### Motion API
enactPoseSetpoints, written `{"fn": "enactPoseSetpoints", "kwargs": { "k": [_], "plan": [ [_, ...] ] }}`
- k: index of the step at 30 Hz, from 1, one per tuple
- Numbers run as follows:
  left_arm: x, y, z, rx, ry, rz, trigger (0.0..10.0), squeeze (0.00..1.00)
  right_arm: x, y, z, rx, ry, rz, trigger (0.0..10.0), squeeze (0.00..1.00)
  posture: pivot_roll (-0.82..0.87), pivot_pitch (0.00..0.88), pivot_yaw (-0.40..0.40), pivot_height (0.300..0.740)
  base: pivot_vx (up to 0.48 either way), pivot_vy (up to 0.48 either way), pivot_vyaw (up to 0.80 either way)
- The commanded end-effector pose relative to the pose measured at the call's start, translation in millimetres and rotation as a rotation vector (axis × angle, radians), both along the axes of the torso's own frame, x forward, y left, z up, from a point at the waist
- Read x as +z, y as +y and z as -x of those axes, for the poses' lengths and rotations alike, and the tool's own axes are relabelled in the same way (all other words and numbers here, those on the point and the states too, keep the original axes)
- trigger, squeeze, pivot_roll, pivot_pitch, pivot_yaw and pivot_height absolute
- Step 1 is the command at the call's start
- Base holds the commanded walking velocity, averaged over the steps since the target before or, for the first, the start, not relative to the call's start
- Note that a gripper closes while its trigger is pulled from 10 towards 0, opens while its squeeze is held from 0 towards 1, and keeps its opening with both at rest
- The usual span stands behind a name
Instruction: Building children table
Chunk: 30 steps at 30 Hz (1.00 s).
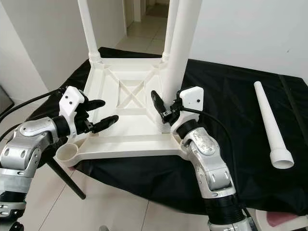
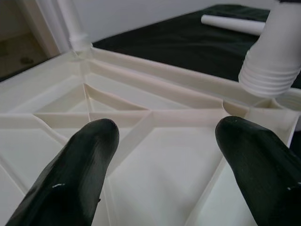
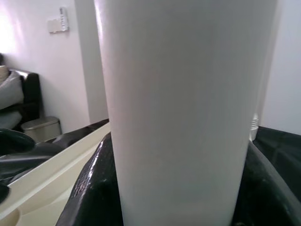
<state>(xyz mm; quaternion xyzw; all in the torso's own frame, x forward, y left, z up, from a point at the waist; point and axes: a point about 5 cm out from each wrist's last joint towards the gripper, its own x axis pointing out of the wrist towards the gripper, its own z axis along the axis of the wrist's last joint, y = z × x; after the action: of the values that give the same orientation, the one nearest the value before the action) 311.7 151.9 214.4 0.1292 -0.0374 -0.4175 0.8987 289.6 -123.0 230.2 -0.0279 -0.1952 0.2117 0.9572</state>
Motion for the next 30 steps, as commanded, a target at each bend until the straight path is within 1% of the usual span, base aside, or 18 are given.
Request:
{"fn": "enactPoseSetpoints", "kwargs": {
  "k": [1,5,8,12,14,16,19,30],
  "plan": [
    [7.4,10.4,-5.5,0.269,-0.078,0.049,10.0,0.00,2.9,-0.8,-0.8,-0.026,-0.012,-0.009,10.0,0.00,-0.09,0.034,0.027,0.740,0.000,0.000,0.00],
    [7.5,7.2,-1.7,0.261,-0.097,0.021,10.0,0.00,1.8,1.6,-1.0,-0.034,-0.014,-0.009,10.0,0.00,-0.08,0.032,0.029,0.740,0.000,0.000,0.00],
    [4.9,6.3,-1.8,0.263,-0.092,0.024,10.0,0.00,1.7,2.5,-1.0,-0.033,-0.014,-0.009,10.0,0.00,-0.08,0.030,0.029,0.740,0.000,0.000,0.00],
    [2.6,4.0,-3.2,0.258,-0.071,0.070,10.0,0.00,1.6,2.2,-1.3,-0.032,-0.013,-0.008,10.0,0.00,-0.09,0.030,0.025,0.740,0.000,0.000,0.00],
    [2.2,3.0,-3.2,0.257,-0.069,0.078,10.0,0.00,1.6,2.0,-1.5,-0.034,-0.013,-0.007,10.0,0.00,-0.09,0.029,0.024,0.740,0.000,0.000,0.00],
    [-0.2,-0.6,-1.6,0.227,-0.062,0.083,10.0,0.00,1.6,2.3,-1.3,-0.032,-0.012,-0.005,10.0,0.00,-0.09,0.028,0.023,0.740,0.000,-0.480,0.00],
    [-1.9,-2.1,-1.0,0.223,-0.048,0.097,10.0,0.00,1.6,2.4,-1.1,-0.032,-0.013,-0.002,10.0,0.00,-0.09,0.028,0.023,0.740,0.000,-0.480,0.00],
    [-2.5,-1.1,-1.6,0.224,-0.049,0.087,10.0,0.00,0.6,1.2,-0.3,-0.038,-0.012,0.003,10.0,0.00,-0.09,0.025,0.027,0.740,0.000,-0.457,0.00]
  ]
}}
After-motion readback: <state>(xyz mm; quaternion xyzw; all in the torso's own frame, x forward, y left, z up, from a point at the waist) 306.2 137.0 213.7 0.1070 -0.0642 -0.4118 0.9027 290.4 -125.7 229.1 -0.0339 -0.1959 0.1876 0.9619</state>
